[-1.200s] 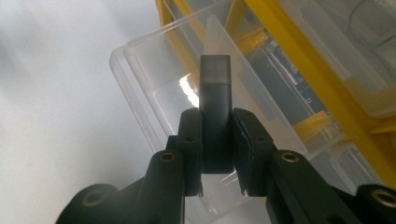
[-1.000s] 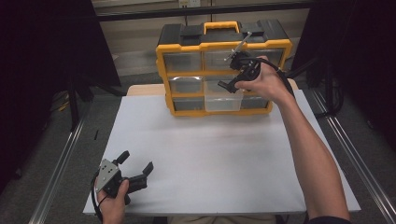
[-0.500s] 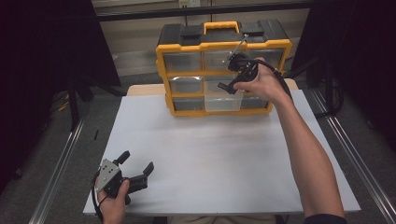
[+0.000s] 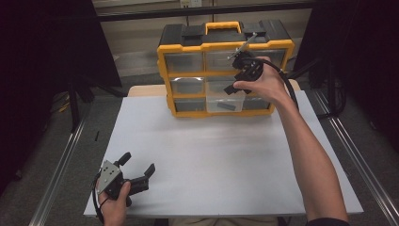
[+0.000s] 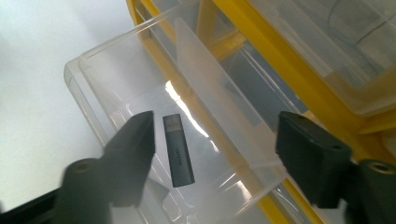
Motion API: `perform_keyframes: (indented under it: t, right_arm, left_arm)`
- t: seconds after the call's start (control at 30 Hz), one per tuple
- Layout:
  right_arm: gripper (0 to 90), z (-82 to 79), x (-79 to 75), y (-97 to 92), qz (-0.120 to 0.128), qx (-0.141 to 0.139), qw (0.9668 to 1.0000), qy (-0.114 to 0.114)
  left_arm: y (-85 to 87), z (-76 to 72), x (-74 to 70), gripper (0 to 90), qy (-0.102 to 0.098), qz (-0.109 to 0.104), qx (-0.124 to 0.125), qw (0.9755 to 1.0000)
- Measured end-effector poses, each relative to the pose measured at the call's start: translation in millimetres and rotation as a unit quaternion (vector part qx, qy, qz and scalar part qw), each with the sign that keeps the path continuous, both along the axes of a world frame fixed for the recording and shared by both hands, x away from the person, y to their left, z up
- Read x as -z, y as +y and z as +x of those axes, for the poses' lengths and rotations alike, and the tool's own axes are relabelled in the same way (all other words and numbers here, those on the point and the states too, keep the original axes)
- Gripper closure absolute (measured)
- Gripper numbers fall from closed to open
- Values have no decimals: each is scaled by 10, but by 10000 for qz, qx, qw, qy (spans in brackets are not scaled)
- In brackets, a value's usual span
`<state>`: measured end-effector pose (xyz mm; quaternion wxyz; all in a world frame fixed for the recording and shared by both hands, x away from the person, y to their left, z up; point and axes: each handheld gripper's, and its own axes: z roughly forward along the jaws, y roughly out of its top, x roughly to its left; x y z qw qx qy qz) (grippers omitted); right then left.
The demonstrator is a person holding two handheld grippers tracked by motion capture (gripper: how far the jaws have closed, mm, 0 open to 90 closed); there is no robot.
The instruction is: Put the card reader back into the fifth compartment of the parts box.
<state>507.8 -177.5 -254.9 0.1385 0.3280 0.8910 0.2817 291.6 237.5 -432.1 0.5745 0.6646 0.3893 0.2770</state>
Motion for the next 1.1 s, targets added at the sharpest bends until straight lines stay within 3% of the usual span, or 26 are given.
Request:
perform_keyframes:
  t: [0.2, 0.3, 0.5, 0.63, 0.9, 0.97, 1.1]
  right_arm:
    - [142, -75, 35, -62, 230, 252, 9989, -319]
    - [146, -102, 52, -111, 304, 417, 9978, -409]
    - [101, -156, 47, -198, 764, 590, 9932, -644]
    - [83, -237, 82, -254, 1196, 679, 9876, -758]
    - [35, -452, 291, -405, 1604, 971, 9759, -1115]
    - [40, -522, 341, -443, 1660, 1083, 9722, -1250]
    - [42, -697, 449, -491, 1840, 1150, 9673, -1314]
  left_arm:
    - [-13, 18, 8, 17, 29, -17, -5, 10000]
    - [-18, 19, 12, 17, 44, -12, -8, 10000]
    - [-16, 35, 6, 17, 51, -6, -63, 10000]
    - [-31, 52, 17, 17, 87, -9, -68, 9999]
    - [-35, 51, 20, 17, 69, 48, -12, 10000]
    - [-26, 34, 21, 17, 66, 10, -16, 10000]
    - [-11, 11, 1, 17, 28, -93, -27, 9999]
